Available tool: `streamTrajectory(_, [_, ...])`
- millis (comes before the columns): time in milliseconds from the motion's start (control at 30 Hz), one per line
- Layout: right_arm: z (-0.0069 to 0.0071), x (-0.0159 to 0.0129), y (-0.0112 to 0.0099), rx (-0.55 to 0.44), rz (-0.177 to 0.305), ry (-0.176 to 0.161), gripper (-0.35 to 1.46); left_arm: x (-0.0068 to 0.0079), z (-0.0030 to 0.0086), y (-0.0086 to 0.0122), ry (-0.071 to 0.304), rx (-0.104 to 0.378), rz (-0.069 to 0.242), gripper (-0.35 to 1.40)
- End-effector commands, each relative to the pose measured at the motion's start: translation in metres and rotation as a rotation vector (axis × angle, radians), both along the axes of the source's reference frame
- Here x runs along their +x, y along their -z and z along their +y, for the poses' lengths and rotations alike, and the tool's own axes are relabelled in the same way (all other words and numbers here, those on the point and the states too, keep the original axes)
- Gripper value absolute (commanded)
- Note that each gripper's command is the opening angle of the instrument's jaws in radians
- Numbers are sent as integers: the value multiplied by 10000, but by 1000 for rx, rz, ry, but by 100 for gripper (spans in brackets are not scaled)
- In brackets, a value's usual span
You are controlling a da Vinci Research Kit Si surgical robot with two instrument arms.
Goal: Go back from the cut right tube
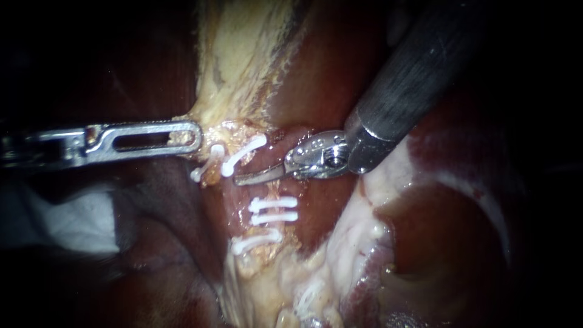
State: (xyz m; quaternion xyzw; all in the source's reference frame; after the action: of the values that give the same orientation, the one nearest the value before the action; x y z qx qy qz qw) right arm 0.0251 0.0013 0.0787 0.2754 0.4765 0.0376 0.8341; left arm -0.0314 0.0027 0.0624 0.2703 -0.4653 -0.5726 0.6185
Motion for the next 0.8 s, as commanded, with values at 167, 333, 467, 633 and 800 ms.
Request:
streamTrajectory(167, [1, 0, 1, -7, 3, -4, -35, 0, 0, 1, 0, 0, 0, -35])
streamTrajectory(333, [1, 1, 1, -7, 12, -17, 4, 0, -1, 1, 1, 0, 0, -35])
streamTrajectory(467, [1, 0, 1, -6, 19, -23, 31, 1, -1, 1, 0, -1, 0, -35])
streamTrajectory(633, [1, -1, 2, -7, 21, -26, 54, 1, -1, 0, 0, -1, 0, -35])
streamTrajectory(800, [0, -3, 3, -6, 24, -26, 69, 0, -2, -1, 0, -2, 0, -35])
